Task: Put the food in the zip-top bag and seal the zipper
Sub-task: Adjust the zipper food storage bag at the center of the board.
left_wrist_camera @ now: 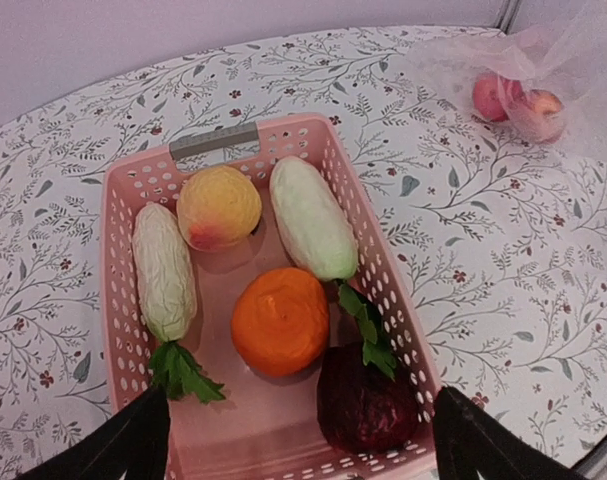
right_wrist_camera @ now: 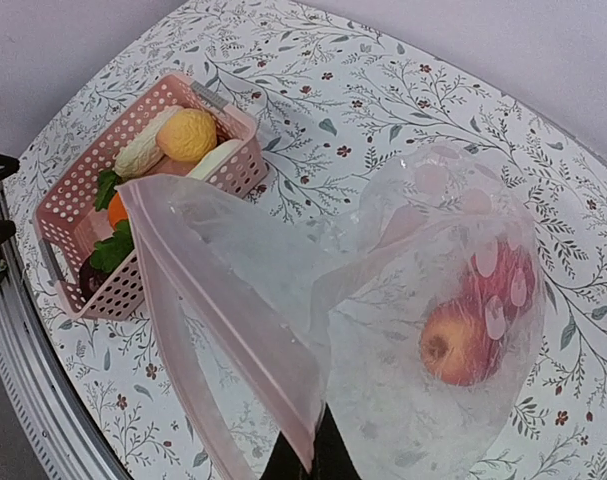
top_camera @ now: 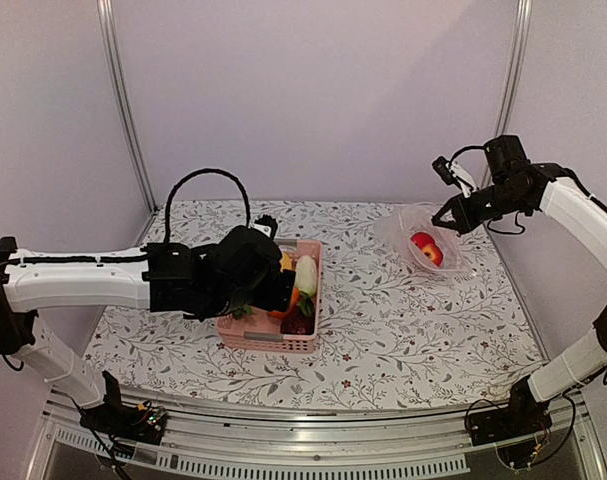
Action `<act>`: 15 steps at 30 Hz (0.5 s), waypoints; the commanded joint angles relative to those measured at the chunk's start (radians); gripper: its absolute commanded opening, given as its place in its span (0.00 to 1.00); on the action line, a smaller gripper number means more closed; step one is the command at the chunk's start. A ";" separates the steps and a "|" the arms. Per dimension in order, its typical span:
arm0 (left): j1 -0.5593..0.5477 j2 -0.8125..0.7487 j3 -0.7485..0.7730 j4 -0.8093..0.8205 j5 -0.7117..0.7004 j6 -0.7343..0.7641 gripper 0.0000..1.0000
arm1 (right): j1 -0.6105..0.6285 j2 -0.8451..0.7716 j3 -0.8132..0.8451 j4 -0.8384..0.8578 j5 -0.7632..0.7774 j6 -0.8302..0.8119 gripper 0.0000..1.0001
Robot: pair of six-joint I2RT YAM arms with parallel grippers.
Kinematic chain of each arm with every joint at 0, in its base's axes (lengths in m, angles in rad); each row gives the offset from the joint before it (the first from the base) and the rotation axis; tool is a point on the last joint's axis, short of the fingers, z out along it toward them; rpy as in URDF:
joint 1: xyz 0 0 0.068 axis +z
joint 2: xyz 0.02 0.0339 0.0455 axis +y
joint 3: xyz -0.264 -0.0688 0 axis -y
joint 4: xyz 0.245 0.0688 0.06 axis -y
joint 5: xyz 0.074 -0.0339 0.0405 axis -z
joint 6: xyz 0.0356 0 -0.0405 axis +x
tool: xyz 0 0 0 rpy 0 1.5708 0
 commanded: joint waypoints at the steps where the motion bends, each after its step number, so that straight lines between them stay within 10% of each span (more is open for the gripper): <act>1: 0.054 -0.014 -0.030 -0.030 0.114 -0.041 0.90 | 0.008 -0.045 -0.084 0.031 -0.069 -0.015 0.00; 15: 0.151 0.139 -0.001 -0.060 0.330 -0.023 0.93 | 0.009 -0.085 -0.172 0.054 -0.116 -0.026 0.00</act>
